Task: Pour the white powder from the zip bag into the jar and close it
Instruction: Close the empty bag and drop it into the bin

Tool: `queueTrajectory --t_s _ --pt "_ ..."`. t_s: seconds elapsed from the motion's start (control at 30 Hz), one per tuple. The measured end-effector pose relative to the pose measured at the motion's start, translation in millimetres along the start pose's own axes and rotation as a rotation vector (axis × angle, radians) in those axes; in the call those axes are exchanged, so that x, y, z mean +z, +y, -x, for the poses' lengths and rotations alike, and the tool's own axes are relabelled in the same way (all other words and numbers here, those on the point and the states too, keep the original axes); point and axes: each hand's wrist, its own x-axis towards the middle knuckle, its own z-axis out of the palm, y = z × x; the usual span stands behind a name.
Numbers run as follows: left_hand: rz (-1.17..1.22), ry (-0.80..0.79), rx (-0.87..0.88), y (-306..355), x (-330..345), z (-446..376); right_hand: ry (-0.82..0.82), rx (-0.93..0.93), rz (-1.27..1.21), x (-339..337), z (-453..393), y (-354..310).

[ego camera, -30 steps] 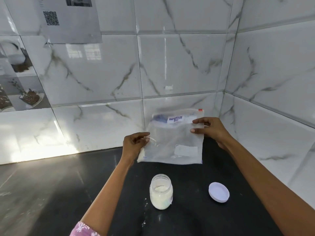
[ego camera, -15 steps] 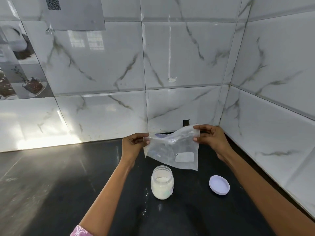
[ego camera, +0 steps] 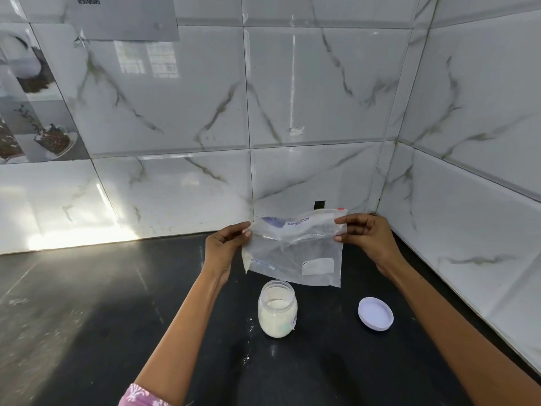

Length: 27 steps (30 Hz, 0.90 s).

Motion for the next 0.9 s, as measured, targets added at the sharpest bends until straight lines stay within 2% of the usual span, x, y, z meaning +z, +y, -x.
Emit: queueTrajectory --t_s 0.17,0.27,0.33,0.5,0.63,0.77,0.9 --pt "-0.324 -0.12 0.101 5.4 -7.1 6.2 -0.009 0.031 0.048 -7.5 -1.9 1.2" --pt "-0.539 -0.084 0.191 12.1 -5.0 10.3 -0.037 0.058 0.094 -8.5 -3.1 0.8" --pt "-0.588 -0.041 0.261 15.1 -4.1 12.7 -0.026 0.041 0.165 -8.5 -3.5 0.6" --pt "-0.565 0.056 0.316 14.6 -4.4 17.9 0.047 -0.001 0.366 -6.0 -0.8 -5.2" --pt "-0.478 0.074 0.2 10.3 -4.1 18.1 0.056 -0.026 0.503 -1.8 0.8 -6.6" --pt "-0.443 0.087 0.148 7.0 -0.4 22.5 -0.016 0.151 0.329 4.5 2.8 -8.6" --pt "-0.287 0.161 0.101 9.5 -1.1 35.1 -0.03 0.187 0.195 5.5 9.8 -6.0"
